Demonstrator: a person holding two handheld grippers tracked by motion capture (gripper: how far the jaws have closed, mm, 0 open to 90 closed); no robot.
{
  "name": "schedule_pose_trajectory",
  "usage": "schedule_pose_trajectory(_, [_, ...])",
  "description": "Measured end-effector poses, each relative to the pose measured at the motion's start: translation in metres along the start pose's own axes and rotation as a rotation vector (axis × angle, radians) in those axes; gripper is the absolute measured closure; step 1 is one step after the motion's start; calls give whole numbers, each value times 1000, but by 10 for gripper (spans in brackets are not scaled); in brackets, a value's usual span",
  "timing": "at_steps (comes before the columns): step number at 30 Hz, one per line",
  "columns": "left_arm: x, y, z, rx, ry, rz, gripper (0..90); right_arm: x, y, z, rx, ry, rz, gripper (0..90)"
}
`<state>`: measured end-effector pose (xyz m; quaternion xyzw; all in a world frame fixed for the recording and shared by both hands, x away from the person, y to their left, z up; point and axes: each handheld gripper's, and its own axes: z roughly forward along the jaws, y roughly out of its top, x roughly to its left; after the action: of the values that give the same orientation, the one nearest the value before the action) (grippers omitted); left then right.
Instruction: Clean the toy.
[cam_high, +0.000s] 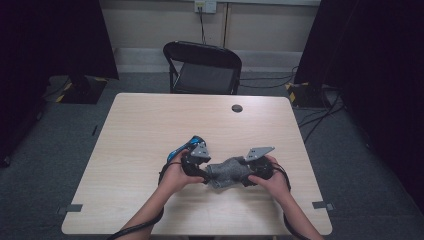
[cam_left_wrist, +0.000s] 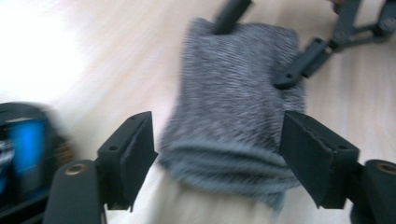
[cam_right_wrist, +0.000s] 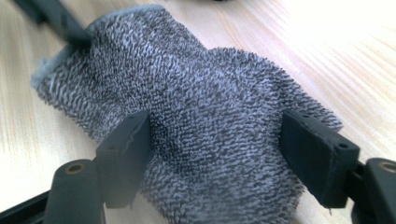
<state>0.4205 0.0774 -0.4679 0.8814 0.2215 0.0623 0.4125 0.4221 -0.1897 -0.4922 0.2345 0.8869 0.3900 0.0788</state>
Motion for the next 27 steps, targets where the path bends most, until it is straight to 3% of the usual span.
schedule_pose_trajectory(6, [17, -1, -22, -22, 89, -48, 203, 3, -3, 2, 7, -18, -3, 256])
schedule_pose_trajectory(11, [37, -5, -29, -19, 143, -105, 189, 4, -4, 3, 3, -27, -4, 257])
schedule_pose_trajectory(17, [57, -9, -24, 1, 204, -163, 181, 4, -6, 3, -13, -28, 5, 257])
schedule_pose_trajectory(21, [67, -10, -14, 27, 208, -179, 175, 4, -9, 3, -27, -31, 17, 257])
schedule_pose_trajectory(27, [77, -7, -3, 42, 222, -163, 179, 5, -10, 3, -36, -36, 19, 257])
